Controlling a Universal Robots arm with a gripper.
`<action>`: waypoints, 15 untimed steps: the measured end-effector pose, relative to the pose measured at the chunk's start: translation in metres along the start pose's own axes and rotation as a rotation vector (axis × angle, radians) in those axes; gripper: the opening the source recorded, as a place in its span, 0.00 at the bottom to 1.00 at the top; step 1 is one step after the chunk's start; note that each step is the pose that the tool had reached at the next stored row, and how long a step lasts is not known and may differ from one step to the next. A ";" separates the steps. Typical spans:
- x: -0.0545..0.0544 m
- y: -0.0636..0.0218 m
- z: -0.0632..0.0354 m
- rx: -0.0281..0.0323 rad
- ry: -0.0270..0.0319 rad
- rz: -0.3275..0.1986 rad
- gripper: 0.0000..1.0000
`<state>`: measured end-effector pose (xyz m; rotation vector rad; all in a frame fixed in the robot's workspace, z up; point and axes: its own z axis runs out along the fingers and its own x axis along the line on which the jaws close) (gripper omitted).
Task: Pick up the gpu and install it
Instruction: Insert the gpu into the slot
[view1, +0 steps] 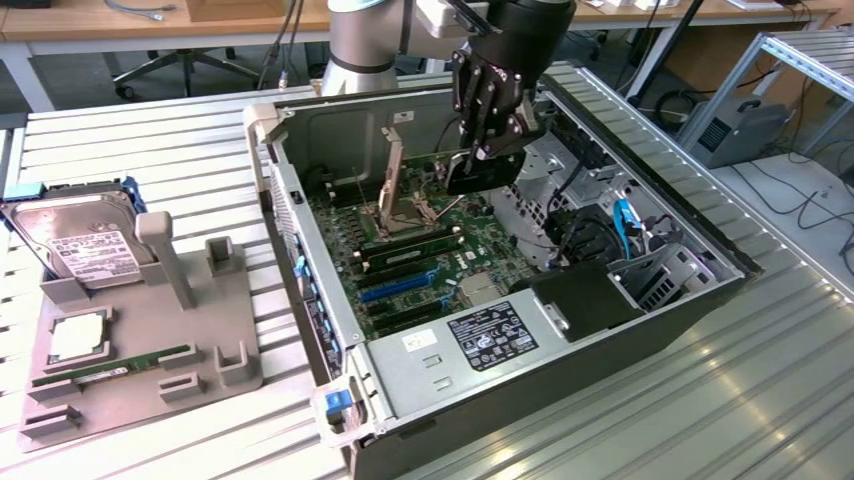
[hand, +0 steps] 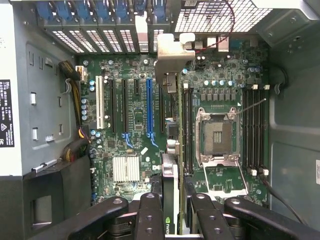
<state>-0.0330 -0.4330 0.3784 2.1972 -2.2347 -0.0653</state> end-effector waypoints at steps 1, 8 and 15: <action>0.000 0.0001 0.0001 0.0000 0.0000 0.000 0.27; 0.000 0.0010 0.0007 0.0000 -0.0001 0.000 0.27; 0.002 0.0047 0.0056 0.0000 0.0000 0.000 0.27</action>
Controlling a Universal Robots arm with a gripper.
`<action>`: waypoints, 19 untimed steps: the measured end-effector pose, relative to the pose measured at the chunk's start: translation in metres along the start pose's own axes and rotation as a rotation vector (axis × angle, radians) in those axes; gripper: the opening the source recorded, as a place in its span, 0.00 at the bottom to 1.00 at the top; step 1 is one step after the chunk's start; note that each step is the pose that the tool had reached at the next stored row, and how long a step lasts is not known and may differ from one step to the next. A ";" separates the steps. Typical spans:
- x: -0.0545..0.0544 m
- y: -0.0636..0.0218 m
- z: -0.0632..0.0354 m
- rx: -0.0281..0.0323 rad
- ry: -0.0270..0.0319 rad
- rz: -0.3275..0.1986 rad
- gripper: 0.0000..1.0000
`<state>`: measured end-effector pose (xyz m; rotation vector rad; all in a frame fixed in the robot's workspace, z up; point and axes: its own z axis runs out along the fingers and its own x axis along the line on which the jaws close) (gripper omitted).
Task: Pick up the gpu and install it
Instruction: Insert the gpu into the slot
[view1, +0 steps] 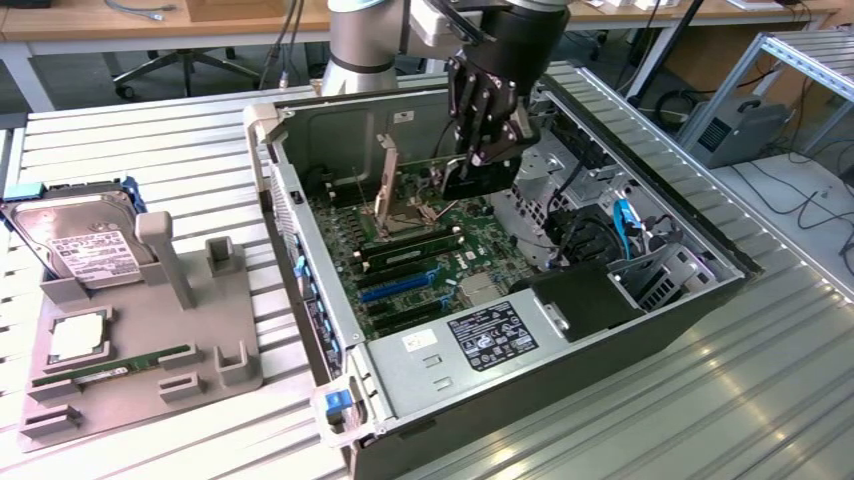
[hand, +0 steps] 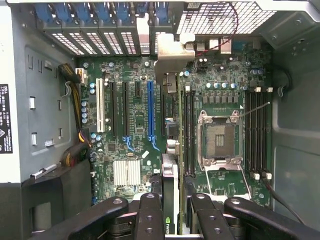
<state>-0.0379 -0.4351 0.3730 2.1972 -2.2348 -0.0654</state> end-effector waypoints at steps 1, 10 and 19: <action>0.000 0.0000 0.0007 0.0000 0.0000 0.000 0.27; 0.019 -0.0004 0.0027 0.0000 -0.0001 0.000 0.27; 0.024 0.0012 0.0033 0.0001 -0.0001 0.000 0.27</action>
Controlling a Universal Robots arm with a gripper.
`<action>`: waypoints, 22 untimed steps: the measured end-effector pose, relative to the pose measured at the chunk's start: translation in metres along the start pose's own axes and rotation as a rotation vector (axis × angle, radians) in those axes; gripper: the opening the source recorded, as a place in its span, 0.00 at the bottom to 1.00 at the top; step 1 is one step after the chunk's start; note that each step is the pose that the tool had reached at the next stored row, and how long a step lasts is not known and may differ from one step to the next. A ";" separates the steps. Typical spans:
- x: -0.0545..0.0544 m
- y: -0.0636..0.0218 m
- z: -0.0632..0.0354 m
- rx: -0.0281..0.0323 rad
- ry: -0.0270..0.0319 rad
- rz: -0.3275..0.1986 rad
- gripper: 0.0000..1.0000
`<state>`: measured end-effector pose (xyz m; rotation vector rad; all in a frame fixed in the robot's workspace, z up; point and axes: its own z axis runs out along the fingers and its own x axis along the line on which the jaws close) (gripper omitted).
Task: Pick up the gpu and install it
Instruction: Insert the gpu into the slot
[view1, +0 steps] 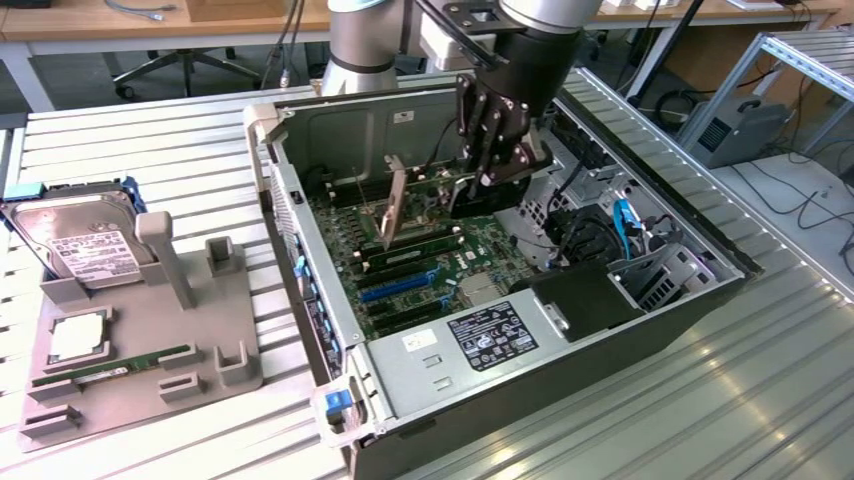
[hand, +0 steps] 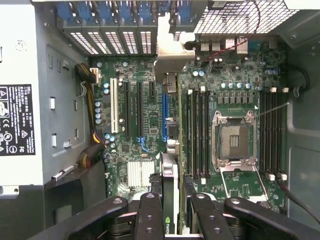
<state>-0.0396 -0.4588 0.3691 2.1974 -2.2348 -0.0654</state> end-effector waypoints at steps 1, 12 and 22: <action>0.000 0.0002 0.0001 -0.0001 0.0001 0.000 0.27; 0.001 0.0003 0.0031 0.0000 0.0002 0.000 0.27; 0.006 -0.0002 0.0148 0.0000 0.0001 0.000 0.27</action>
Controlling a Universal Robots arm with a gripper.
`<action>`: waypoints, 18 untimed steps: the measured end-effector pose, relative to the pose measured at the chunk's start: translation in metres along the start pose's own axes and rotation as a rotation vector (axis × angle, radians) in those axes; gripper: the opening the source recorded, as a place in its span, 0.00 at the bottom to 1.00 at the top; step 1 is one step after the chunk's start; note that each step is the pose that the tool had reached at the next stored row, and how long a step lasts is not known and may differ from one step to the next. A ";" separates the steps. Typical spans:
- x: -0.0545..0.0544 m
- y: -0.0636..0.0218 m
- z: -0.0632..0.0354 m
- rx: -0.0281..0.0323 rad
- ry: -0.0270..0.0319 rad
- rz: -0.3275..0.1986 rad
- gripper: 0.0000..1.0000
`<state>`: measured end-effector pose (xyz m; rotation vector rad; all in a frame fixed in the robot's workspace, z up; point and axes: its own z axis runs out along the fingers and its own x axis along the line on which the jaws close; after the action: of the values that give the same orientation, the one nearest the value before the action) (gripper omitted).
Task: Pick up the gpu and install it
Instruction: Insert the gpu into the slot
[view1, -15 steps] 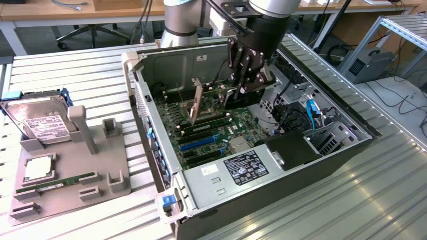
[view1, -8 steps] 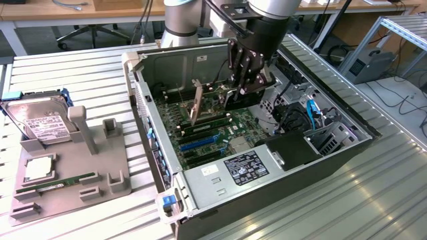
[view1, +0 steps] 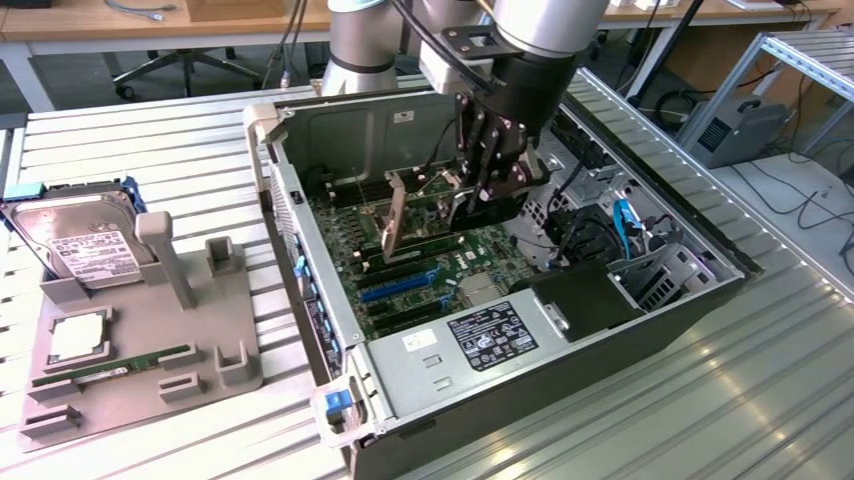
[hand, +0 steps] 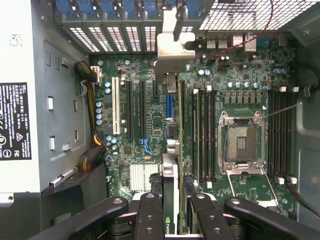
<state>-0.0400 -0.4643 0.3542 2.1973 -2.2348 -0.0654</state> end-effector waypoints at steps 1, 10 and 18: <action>0.000 0.0000 0.0001 0.0000 0.0000 0.000 0.27; 0.001 0.0001 0.0015 0.0000 -0.0001 0.000 0.27; 0.002 0.0001 0.0023 0.0000 -0.0001 0.000 0.27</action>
<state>-0.0402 -0.4661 0.3518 2.1973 -2.2349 -0.0655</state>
